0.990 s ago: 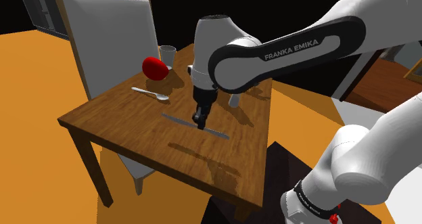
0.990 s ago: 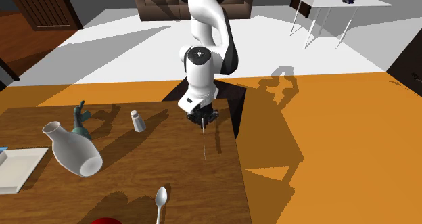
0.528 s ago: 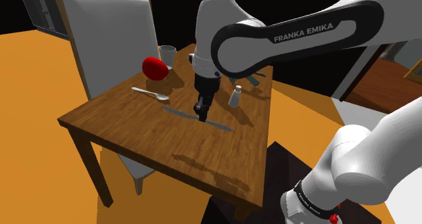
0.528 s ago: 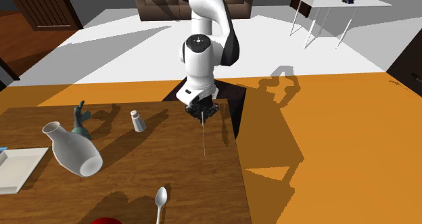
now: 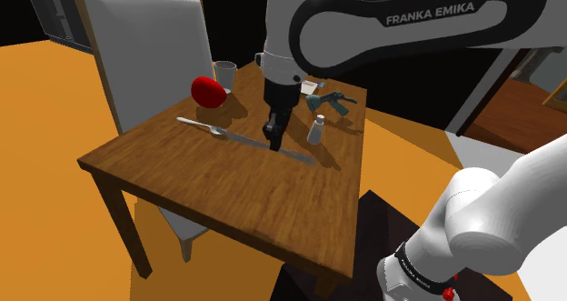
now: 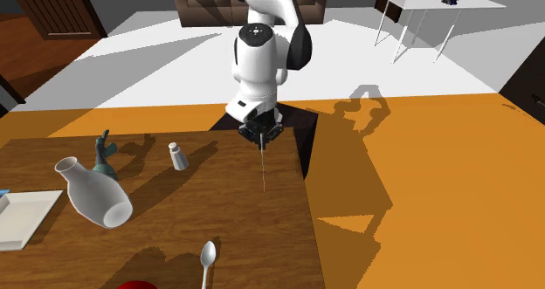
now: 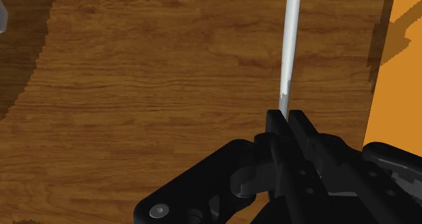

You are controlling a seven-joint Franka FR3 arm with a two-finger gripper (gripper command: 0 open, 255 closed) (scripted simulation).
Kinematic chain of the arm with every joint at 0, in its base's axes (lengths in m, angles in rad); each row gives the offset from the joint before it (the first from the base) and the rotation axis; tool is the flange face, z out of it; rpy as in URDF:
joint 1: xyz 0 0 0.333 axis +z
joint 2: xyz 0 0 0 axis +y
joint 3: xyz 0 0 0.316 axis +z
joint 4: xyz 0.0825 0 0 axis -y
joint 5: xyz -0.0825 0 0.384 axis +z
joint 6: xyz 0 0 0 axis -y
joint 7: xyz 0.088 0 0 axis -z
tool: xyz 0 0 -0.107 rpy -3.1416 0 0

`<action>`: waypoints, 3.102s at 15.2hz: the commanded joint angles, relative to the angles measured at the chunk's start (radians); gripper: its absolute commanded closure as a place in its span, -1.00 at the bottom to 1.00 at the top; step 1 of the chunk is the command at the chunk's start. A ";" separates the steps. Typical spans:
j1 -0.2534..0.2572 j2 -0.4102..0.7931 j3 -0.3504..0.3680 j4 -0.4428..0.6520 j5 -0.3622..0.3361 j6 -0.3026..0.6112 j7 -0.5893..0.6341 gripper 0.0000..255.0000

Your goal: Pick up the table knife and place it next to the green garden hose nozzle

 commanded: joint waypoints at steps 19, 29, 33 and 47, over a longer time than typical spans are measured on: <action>-0.083 0.037 -0.130 0.182 -0.056 -0.151 -0.183 1.00; -0.180 0.184 -0.264 0.335 -0.100 -0.154 -0.401 1.00; -0.219 0.268 -0.310 0.430 -0.103 -0.164 -0.486 1.00; -0.289 0.440 -0.374 0.549 -0.089 -0.108 -0.622 1.00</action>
